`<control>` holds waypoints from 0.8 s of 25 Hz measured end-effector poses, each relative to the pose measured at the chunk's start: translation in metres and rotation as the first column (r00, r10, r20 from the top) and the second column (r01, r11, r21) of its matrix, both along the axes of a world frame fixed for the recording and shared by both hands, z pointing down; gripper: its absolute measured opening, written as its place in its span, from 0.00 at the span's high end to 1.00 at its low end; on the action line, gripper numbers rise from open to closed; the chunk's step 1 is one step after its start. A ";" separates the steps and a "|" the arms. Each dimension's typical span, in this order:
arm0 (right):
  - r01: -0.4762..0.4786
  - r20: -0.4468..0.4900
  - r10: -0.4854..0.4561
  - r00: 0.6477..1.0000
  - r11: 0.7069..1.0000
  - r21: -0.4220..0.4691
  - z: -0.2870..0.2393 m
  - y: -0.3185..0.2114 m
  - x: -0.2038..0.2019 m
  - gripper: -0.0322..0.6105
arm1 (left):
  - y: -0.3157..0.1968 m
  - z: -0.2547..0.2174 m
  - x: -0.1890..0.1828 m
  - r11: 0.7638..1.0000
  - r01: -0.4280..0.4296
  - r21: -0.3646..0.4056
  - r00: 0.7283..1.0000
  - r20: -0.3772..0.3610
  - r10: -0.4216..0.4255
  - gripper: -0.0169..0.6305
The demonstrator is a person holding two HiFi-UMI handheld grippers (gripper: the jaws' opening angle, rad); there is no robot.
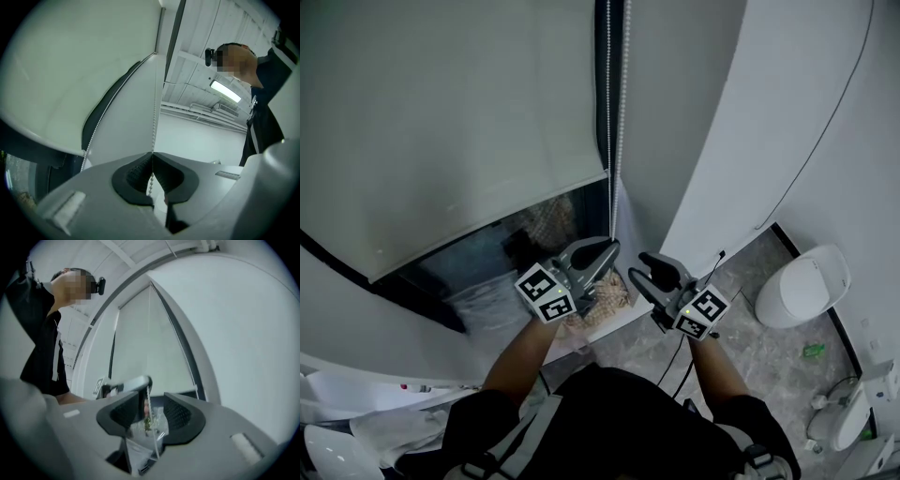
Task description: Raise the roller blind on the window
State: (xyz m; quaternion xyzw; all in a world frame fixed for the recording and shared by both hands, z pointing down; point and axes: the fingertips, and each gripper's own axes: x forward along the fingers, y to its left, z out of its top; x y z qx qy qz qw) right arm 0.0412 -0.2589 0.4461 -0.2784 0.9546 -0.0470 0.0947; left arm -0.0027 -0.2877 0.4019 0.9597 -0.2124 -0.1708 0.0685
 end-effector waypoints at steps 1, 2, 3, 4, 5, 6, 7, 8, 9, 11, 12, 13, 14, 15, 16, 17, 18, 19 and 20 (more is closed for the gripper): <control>-0.016 0.021 0.016 1.000 0.999 0.040 -0.022 -0.005 0.005 0.69 | -0.001 0.000 0.001 1.000 0.000 0.002 1.000 0.003 0.000 0.96; -0.028 0.045 0.024 0.999 0.997 0.077 -0.045 -0.010 0.007 0.69 | -0.001 0.000 0.002 1.000 -0.001 0.005 1.000 0.006 0.001 0.96; -0.034 0.070 0.026 0.997 0.993 0.110 -0.067 -0.014 0.008 0.69 | -0.001 0.000 0.004 1.000 -0.001 0.008 1.000 0.008 0.001 0.96; -0.034 0.096 0.021 0.995 0.990 0.137 -0.088 -0.017 0.005 0.69 | 0.000 0.000 0.005 1.000 -0.002 0.010 1.000 0.009 0.001 0.96; -0.030 0.120 0.011 0.993 0.987 0.157 -0.108 -0.019 0.001 0.69 | 0.001 0.000 0.006 1.000 -0.002 0.011 1.000 0.008 0.002 0.96; -0.023 0.143 -0.002 0.990 0.985 0.172 -0.125 -0.021 -0.005 0.69 | 0.002 0.000 0.006 1.000 -0.002 0.010 1.000 0.006 0.002 0.96; -0.014 0.163 -0.016 0.986 0.984 0.180 -0.140 -0.024 -0.011 0.69 | 0.002 0.000 0.006 1.000 -0.002 0.010 1.000 0.004 0.002 0.96; -0.004 0.181 -0.029 0.983 0.983 0.183 -0.152 -0.027 -0.018 0.69 | 0.003 0.001 0.005 1.000 -0.001 0.010 1.000 0.004 0.001 0.96; 0.004 0.193 -0.040 0.980 0.983 0.183 -0.162 -0.031 -0.025 0.69 | 0.003 0.001 0.005 1.000 -0.001 0.010 1.000 0.004 0.001 0.96; 0.015 0.196 -0.050 0.979 0.984 0.179 -0.177 -0.038 -0.037 0.69 | 0.004 0.001 0.006 1.000 -0.003 0.012 1.000 0.006 0.003 0.96; 0.017 0.188 -0.051 0.981 0.984 0.179 -0.182 -0.041 -0.043 0.69 | 0.005 0.001 0.006 1.000 -0.003 0.012 1.000 0.007 0.002 0.96; 0.015 0.178 -0.048 0.983 0.983 0.182 -0.186 -0.043 -0.047 0.71 | 0.005 0.001 0.006 1.000 -0.001 0.013 1.000 0.009 0.001 0.96; 0.007 0.171 -0.040 0.984 0.982 0.190 -0.188 -0.044 -0.050 0.75 | 0.006 0.001 0.006 1.000 0.001 0.014 1.000 0.011 -0.001 0.96; -0.006 0.166 -0.028 0.986 0.980 0.200 -0.190 -0.044 -0.051 0.82 | 0.007 0.002 0.006 1.000 0.004 0.015 1.000 0.014 -0.004 0.96; -0.021 0.164 -0.014 0.986 0.978 0.210 -0.191 -0.045 -0.050 0.92 | 0.007 0.002 0.006 1.000 0.006 0.016 1.000 0.016 -0.006 0.96; -0.033 0.164 -0.003 0.987 0.975 0.218 -0.191 -0.044 -0.049 0.92 | 0.007 0.002 0.005 1.000 0.008 0.016 1.000 0.017 -0.008 0.96; -0.039 0.165 0.002 0.986 0.973 0.226 -0.191 -0.044 -0.048 0.92 | 0.007 0.003 0.005 1.000 0.010 0.016 1.000 0.018 -0.010 0.96; -0.040 0.167 0.000 0.986 0.972 0.232 -0.190 -0.043 -0.048 0.92 | 0.007 0.003 0.004 1.000 0.011 0.017 1.000 0.019 -0.011 0.96; -0.036 0.169 -0.005 0.986 0.971 0.238 -0.189 -0.042 -0.047 0.92 | 0.007 0.004 0.004 1.000 0.011 0.019 1.000 0.020 -0.012 0.96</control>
